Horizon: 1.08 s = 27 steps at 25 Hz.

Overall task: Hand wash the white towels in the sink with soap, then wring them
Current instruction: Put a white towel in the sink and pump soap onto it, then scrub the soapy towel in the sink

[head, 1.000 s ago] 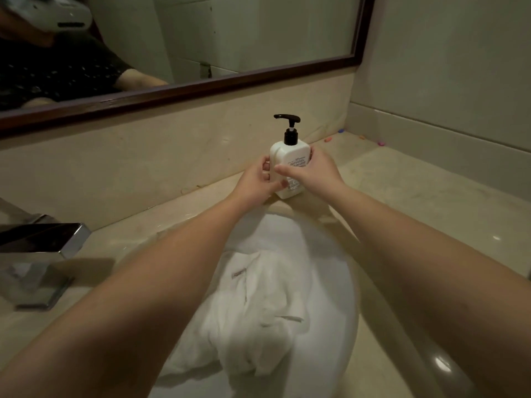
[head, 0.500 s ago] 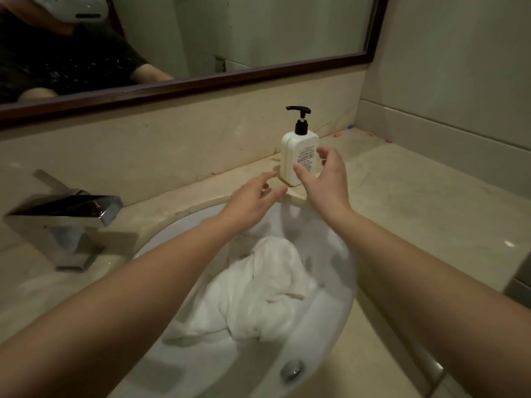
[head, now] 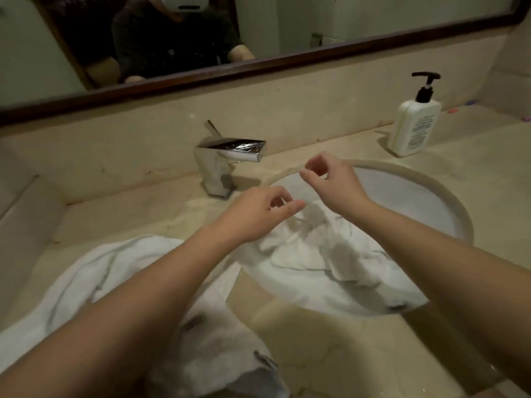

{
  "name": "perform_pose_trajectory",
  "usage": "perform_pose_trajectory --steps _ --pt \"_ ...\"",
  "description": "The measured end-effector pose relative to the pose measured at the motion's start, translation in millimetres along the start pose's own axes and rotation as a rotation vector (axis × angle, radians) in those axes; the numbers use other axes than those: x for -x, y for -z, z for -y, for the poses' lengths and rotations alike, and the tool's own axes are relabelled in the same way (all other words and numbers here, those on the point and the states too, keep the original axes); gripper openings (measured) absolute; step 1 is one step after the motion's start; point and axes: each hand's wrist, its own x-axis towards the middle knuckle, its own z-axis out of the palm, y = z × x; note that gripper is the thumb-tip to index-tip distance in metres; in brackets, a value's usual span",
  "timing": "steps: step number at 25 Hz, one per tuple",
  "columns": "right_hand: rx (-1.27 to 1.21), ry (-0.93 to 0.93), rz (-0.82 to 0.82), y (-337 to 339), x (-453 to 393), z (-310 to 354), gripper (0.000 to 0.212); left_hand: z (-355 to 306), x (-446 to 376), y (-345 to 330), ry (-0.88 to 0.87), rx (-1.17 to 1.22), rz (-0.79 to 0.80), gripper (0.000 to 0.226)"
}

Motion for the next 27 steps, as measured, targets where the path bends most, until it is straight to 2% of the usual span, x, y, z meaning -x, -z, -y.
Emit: perform_pose_trajectory --steps 2,5,10,13,18,23,27 --pt "-0.03 -0.001 0.044 -17.3 -13.1 13.8 0.02 17.8 10.0 3.5 0.002 0.017 -0.037 0.05" --pt "-0.045 -0.006 0.09 -28.1 -49.0 37.6 0.029 34.6 13.2 7.9 0.033 0.03 -0.08 0.042" --pt "0.077 -0.013 0.272 -41.9 -109.0 69.7 0.036 53.2 5.4 20.5 0.209 0.183 -0.443 0.036" --pt "0.167 0.028 0.385 -51.2 -135.9 91.4 0.043 53.3 3.5 17.3 0.284 0.229 -0.411 0.035" --pt "0.453 0.142 0.47 -85.7 -163.0 114.4 0.051 58.8 -8.4 6.5 0.333 0.356 -0.375 0.032" --pt "0.439 0.137 0.423 -99.4 -171.3 100.4 0.061 58.2 -15.9 -0.4 0.32 0.351 -0.255 0.03" --pt "0.441 0.106 0.412 -93.1 -174.6 98.6 0.055 57.1 -14.4 0.1 0.311 0.351 -0.283 0.028"
